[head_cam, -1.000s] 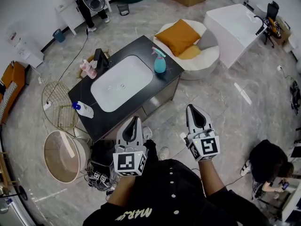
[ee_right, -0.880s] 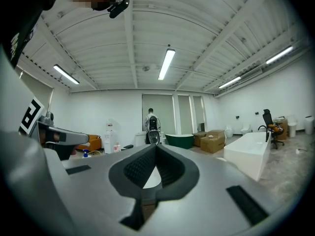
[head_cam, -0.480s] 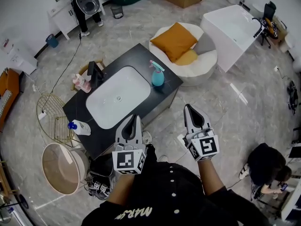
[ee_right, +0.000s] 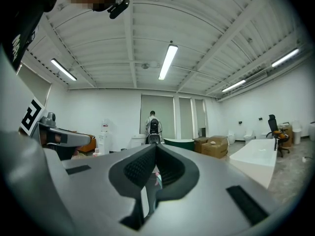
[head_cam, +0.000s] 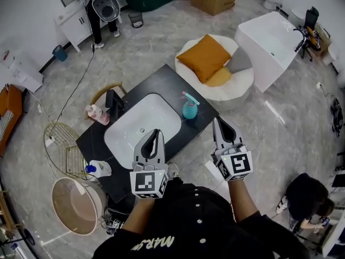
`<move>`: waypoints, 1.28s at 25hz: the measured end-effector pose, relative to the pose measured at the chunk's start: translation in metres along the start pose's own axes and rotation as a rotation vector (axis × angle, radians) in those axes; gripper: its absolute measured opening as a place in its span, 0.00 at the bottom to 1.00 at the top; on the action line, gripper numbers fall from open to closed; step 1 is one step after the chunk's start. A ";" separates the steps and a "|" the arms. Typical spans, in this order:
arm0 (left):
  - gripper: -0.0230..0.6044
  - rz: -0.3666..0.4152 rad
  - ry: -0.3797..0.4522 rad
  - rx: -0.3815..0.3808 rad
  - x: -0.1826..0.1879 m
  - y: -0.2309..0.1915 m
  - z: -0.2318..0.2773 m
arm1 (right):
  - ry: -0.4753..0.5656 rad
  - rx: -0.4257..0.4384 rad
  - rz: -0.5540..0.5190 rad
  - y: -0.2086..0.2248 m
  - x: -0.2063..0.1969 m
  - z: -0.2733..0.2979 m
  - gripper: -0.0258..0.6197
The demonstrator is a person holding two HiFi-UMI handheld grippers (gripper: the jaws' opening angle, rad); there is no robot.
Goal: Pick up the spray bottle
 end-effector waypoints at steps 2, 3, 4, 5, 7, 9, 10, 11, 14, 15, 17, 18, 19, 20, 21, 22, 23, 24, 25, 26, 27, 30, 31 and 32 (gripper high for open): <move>0.08 -0.001 0.000 -0.006 0.003 -0.012 0.009 | -0.004 -0.008 -0.002 -0.002 0.001 0.017 0.03; 0.08 0.000 -0.002 -0.009 0.004 -0.018 0.012 | 0.000 -0.013 -0.003 -0.003 0.001 0.024 0.03; 0.08 0.000 -0.004 -0.011 0.004 -0.023 0.014 | 0.004 -0.017 -0.002 -0.005 0.003 0.031 0.03; 0.08 0.000 -0.005 -0.013 0.004 -0.028 0.016 | 0.008 -0.021 0.000 -0.005 0.004 0.036 0.03; 0.08 0.001 -0.008 -0.016 0.004 -0.036 0.022 | 0.017 -0.027 0.000 -0.003 0.005 0.043 0.03; 0.08 -0.003 -0.015 -0.017 0.002 -0.041 0.028 | 0.011 -0.029 -0.006 -0.001 0.003 0.049 0.03; 0.08 -0.008 -0.021 -0.018 0.000 -0.043 0.031 | 0.001 -0.029 -0.009 0.001 0.000 0.051 0.03; 0.08 -0.015 -0.027 -0.020 -0.003 -0.043 0.034 | -0.011 -0.029 -0.012 0.002 -0.004 0.053 0.03; 0.08 -0.030 -0.036 -0.025 -0.009 -0.041 0.044 | -0.043 -0.023 -0.015 0.010 -0.016 0.062 0.03; 0.08 -0.033 -0.036 -0.024 -0.010 -0.040 0.048 | -0.051 -0.011 -0.015 0.012 -0.020 0.066 0.03; 0.08 -0.046 -0.046 -0.017 -0.016 -0.038 0.054 | -0.081 0.025 -0.016 0.016 -0.034 0.075 0.03; 0.08 -0.056 -0.056 -0.014 -0.019 -0.036 0.057 | -0.105 0.047 -0.020 0.018 -0.045 0.079 0.03; 0.08 -0.065 -0.065 -0.013 -0.022 -0.034 0.060 | -0.136 0.073 -0.025 0.021 -0.058 0.083 0.10; 0.08 -0.071 -0.073 -0.014 -0.025 -0.032 0.063 | -0.172 0.105 -0.029 0.023 -0.072 0.088 0.20; 0.08 -0.074 -0.082 -0.015 -0.028 -0.031 0.066 | -0.208 0.140 -0.030 0.025 -0.088 0.093 0.30; 0.08 -0.077 -0.093 -0.014 -0.032 -0.030 0.068 | -0.242 0.178 -0.028 0.026 -0.105 0.098 0.35; 0.08 -0.082 -0.106 -0.012 -0.038 -0.030 0.070 | -0.272 0.218 -0.028 0.026 -0.122 0.103 0.37; 0.08 -0.086 -0.122 -0.010 -0.044 -0.029 0.071 | -0.296 0.258 -0.032 0.026 -0.139 0.107 0.39; 0.08 -0.088 -0.138 -0.011 -0.051 -0.028 0.072 | -0.315 0.299 -0.040 0.024 -0.155 0.113 0.42; 0.08 -0.087 -0.152 -0.015 -0.058 -0.026 0.073 | -0.329 0.340 -0.050 0.021 -0.168 0.118 0.42; 0.08 -0.086 -0.167 -0.020 -0.064 -0.023 0.073 | -0.339 0.382 -0.062 0.017 -0.180 0.124 0.44; 0.08 -0.116 -0.227 -0.025 -0.087 -0.012 0.071 | -0.358 0.502 -0.084 0.002 -0.209 0.139 0.45; 0.08 -0.129 -0.246 -0.020 -0.095 -0.010 0.070 | -0.356 0.535 -0.086 -0.002 -0.216 0.145 0.45; 0.08 -0.139 -0.261 -0.015 -0.102 -0.009 0.070 | -0.346 0.562 -0.087 -0.005 -0.221 0.152 0.45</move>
Point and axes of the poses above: the fingertips, and each gripper's own axes: z forward along the fingers, y to its right, x out of its top, the point moved 1 cm from there along -z, backward along the fingers, and after that the axes turned 8 degrees about -x, right-handed, at the moved point
